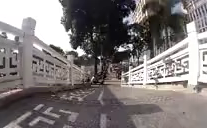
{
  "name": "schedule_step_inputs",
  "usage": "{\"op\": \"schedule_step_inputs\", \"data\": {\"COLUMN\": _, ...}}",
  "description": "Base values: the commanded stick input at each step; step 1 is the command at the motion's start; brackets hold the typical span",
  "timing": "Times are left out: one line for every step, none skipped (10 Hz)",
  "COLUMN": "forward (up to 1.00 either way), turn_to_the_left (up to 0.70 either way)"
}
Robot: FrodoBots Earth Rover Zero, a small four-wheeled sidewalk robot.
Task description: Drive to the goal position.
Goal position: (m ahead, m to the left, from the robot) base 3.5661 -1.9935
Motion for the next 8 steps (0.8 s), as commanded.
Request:
{"op": "schedule_step_inputs", "data": {"forward": 0.70, "turn_to_the_left": 0.00}}
{"op": "schedule_step_inputs", "data": {"forward": 0.70, "turn_to_the_left": 0.00}}
{"op": "schedule_step_inputs", "data": {"forward": 0.70, "turn_to_the_left": 0.00}}
{"op": "schedule_step_inputs", "data": {"forward": 0.70, "turn_to_the_left": 0.00}}
{"op": "schedule_step_inputs", "data": {"forward": 0.70, "turn_to_the_left": 0.00}}
{"op": "schedule_step_inputs", "data": {"forward": 0.70, "turn_to_the_left": 0.00}}
{"op": "schedule_step_inputs", "data": {"forward": 0.70, "turn_to_the_left": 0.00}}
{"op": "schedule_step_inputs", "data": {"forward": 0.70, "turn_to_the_left": 0.00}}
